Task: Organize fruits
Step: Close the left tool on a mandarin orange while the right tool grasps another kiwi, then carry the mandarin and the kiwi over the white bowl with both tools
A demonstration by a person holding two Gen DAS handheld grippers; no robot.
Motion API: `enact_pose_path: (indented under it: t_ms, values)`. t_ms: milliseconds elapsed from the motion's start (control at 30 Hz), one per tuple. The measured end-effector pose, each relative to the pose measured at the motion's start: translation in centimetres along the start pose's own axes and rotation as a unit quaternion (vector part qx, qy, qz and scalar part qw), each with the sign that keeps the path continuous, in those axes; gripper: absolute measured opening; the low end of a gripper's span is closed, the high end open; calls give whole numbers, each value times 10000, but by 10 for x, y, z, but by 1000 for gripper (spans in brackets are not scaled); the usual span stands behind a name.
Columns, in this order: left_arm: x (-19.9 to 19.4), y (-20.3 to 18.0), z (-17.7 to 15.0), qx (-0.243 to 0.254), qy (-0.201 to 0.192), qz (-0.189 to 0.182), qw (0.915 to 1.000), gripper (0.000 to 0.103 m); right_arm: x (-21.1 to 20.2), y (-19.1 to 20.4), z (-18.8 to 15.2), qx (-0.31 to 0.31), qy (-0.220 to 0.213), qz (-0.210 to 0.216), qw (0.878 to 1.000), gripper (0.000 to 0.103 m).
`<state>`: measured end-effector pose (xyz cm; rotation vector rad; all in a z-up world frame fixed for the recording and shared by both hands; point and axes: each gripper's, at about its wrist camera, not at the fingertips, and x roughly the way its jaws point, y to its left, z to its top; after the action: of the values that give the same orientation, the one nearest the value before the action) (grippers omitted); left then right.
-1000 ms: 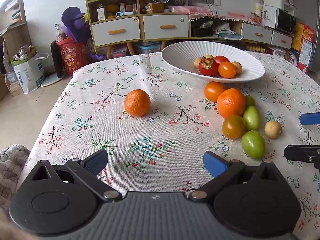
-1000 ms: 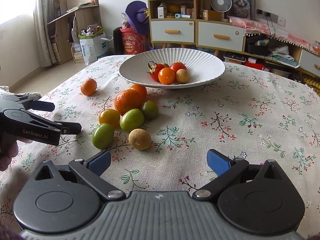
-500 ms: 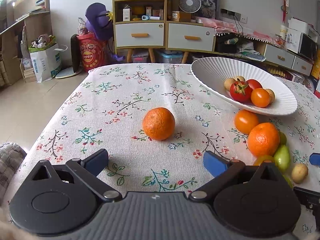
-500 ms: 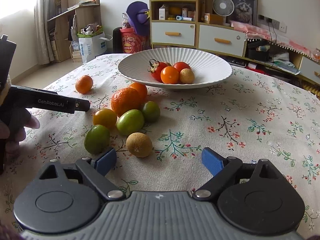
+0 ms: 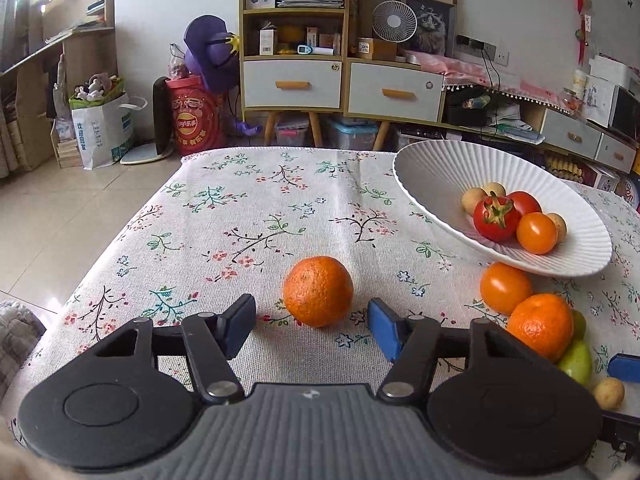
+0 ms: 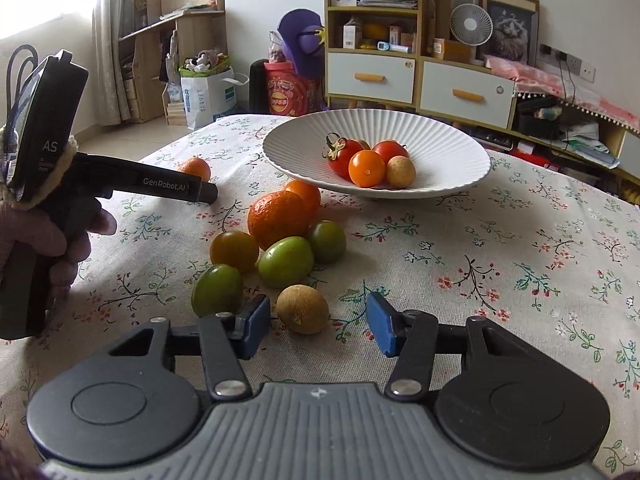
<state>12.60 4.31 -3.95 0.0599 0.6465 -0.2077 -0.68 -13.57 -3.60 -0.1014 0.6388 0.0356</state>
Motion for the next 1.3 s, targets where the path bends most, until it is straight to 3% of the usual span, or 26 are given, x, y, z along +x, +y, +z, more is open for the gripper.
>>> enact_pose_path:
  t_ms: [267,367,700,1300]
  values:
    - [-1,1,0,-65,-30,14,10000,39,-2,0,1,6,9,122,9999,25]
    - [-1,0,1,-23,-23,-16,10000,32,-1,1,1,-8,18,152,9999,24]
    - [-4,0,5,-144,156,11,9998,30,-1,-7,6,176,82,185,9996,24]
    - [-28,-18,18,-190,241,-499,9983,30,-7,-30,27,540,-72,15,9985,24]
